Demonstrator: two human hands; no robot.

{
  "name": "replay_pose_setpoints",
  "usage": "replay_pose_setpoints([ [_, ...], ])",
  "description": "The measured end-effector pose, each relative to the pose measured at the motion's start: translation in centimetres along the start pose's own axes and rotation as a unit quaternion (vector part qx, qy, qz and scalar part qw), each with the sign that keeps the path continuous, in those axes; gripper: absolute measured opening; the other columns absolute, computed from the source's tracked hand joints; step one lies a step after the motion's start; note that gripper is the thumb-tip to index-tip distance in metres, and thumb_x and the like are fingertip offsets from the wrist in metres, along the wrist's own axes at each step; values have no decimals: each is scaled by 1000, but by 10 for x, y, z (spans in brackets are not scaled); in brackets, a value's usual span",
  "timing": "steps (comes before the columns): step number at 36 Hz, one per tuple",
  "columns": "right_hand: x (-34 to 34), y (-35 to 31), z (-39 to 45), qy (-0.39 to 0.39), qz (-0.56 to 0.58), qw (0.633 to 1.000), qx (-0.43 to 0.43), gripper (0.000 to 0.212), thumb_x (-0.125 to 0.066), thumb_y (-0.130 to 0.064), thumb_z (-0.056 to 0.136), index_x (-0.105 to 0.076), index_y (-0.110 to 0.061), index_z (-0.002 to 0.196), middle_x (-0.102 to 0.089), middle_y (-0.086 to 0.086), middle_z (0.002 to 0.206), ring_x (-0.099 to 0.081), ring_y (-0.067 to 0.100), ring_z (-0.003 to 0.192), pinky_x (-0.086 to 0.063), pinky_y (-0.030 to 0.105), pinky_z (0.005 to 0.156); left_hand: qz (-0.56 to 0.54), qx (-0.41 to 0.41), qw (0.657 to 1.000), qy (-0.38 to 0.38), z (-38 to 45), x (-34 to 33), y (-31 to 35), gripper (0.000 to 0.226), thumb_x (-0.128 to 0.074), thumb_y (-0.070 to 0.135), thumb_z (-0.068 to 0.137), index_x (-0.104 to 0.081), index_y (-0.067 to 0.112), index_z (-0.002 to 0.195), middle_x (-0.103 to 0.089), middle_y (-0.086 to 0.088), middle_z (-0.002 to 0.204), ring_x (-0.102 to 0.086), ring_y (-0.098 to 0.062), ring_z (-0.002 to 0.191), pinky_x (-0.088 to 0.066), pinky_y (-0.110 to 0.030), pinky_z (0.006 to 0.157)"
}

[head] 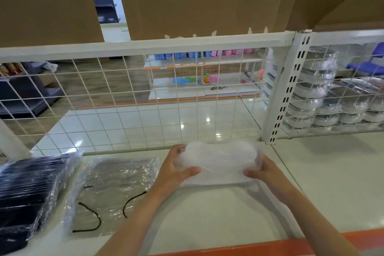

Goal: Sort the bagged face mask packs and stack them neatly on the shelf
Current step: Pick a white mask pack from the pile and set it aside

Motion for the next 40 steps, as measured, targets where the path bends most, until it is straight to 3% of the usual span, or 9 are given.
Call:
replay_pose_setpoints([
  [3,3,14,-6,-8,17,999,-34,78,-77,-24,49,-51,-26,123,-60,-1,116,-59,19,110,-51,27,80,28,3,1000,-4,-9,-2,-15,88,-83,51,41,-45,40,120,-51,10,119,-48,12,106,-38,-5,86],
  [6,-4,19,-12,-8,5,999,-42,92,-74,-31,44,-40,-28,129,-50,-6,124,-57,5,108,-53,26,78,-2,28,999,16,-15,-8,-31,102,-85,50,40,-38,42,130,-42,5,131,-38,-2,124,-33,-22,106],
  [10,-16,32,-10,4,6,999,-43,78,-80,-20,57,-42,-30,125,-52,2,119,-58,18,102,-51,31,77,-45,31,998,20,-14,-24,-36,101,-87,44,42,-35,46,128,-39,10,137,-37,-8,131,-34,-38,112],
  [15,-31,23,-11,24,193,979,-61,68,-77,-7,66,-44,-27,122,-58,11,115,-63,25,98,-57,39,69,-62,24,995,71,-11,-28,-32,97,-81,55,44,-40,39,130,-41,15,138,-37,-2,129,-30,-29,110],
  [21,-32,10,-9,169,170,970,-40,78,-64,-71,67,-57,-1,102,-62,3,97,-59,20,90,-47,36,81,-90,23,978,188,-12,-26,-27,51,-76,59,62,-56,26,97,-61,8,100,-57,-14,96,-47,-31,82],
  [24,-38,3,-5,273,179,944,-38,35,-63,-36,86,-52,-4,79,-49,0,74,-45,18,72,-35,28,64,-76,34,962,260,-14,-31,-20,45,-64,61,70,-52,18,73,-52,11,69,-48,-9,67,-37,-26,65],
  [28,-38,4,-4,315,160,935,-36,18,-59,-15,87,-54,0,77,-49,-1,72,-43,15,73,-31,25,63,-84,52,948,303,-12,-29,-23,43,-60,50,77,-49,10,66,-50,4,62,-44,-13,62,-34,-30,64],
  [35,-42,-2,-1,327,129,936,-30,27,-56,-22,91,-51,1,77,-45,-2,67,-40,14,65,-29,25,60,-74,31,953,293,-8,-35,-11,18,-56,7,87,-62,13,72,-64,6,69,-58,-11,72,-42,-24,70],
  [40,-42,-6,1,297,140,945,-18,35,-56,-28,92,-49,4,81,-41,1,70,-38,15,64,-29,23,56,-60,22,955,290,-2,-34,-7,23,-49,3,88,-61,13,71,-63,6,74,-57,-9,77,-41,-12,68],
])
Point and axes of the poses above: each hand's wrist, its own z-axis towards the middle knuckle, its own x-axis out of the back of the hand, y = z × x, the point moved 3 cm from there along z, towards the middle knuckle
